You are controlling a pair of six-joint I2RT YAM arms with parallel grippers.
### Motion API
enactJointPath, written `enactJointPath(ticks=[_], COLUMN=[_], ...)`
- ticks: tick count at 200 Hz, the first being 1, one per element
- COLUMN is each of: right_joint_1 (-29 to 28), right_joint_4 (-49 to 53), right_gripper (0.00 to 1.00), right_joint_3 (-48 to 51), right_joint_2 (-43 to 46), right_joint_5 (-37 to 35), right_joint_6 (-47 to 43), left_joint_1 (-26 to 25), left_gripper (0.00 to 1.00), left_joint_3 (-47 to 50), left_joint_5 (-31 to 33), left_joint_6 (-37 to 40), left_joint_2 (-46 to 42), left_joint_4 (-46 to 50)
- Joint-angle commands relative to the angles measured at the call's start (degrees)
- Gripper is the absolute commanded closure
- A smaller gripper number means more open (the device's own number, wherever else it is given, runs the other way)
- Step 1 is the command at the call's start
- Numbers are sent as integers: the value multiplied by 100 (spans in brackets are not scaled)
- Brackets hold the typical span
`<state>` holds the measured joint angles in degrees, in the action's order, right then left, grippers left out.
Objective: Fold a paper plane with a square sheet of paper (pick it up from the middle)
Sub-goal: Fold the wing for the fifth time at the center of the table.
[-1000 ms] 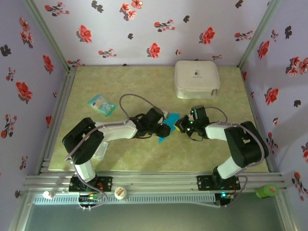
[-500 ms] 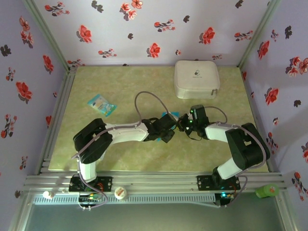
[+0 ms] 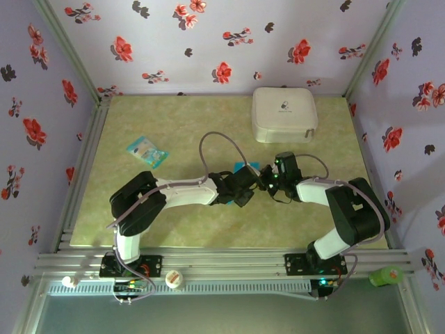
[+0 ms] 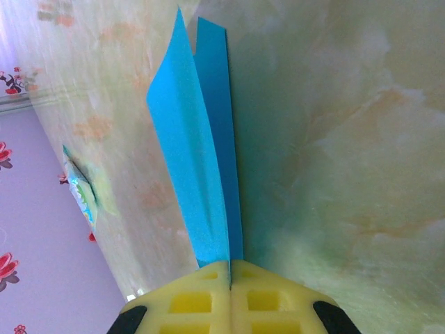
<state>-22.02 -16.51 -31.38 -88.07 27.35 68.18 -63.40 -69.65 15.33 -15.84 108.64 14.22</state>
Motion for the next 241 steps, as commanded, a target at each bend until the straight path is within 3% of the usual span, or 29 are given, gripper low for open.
enactJointPath(ticks=[1, 69, 146, 241], right_joint_1=[-25, -20, -6, 5], right_joint_4=[-177, -218, -242, -278], right_gripper=[96, 96, 96, 95], right_joint_3=[-26, 9, 36, 26], right_joint_2=[34, 36, 53, 62], right_joint_5=[1, 9, 50, 155], right_joint_6=[89, 137, 160, 193], left_joint_1=[-111, -214, -349, -349], left_gripper=[46, 45, 47, 65], left_joint_3=[242, 1209, 1075, 900], left_joint_5=[94, 187, 868, 1061], left_joint_6=[162, 371, 711, 970], left_joint_2=[-79, -616, -461, -230], left_joint_4=[-70, -1385, -1515, -1474])
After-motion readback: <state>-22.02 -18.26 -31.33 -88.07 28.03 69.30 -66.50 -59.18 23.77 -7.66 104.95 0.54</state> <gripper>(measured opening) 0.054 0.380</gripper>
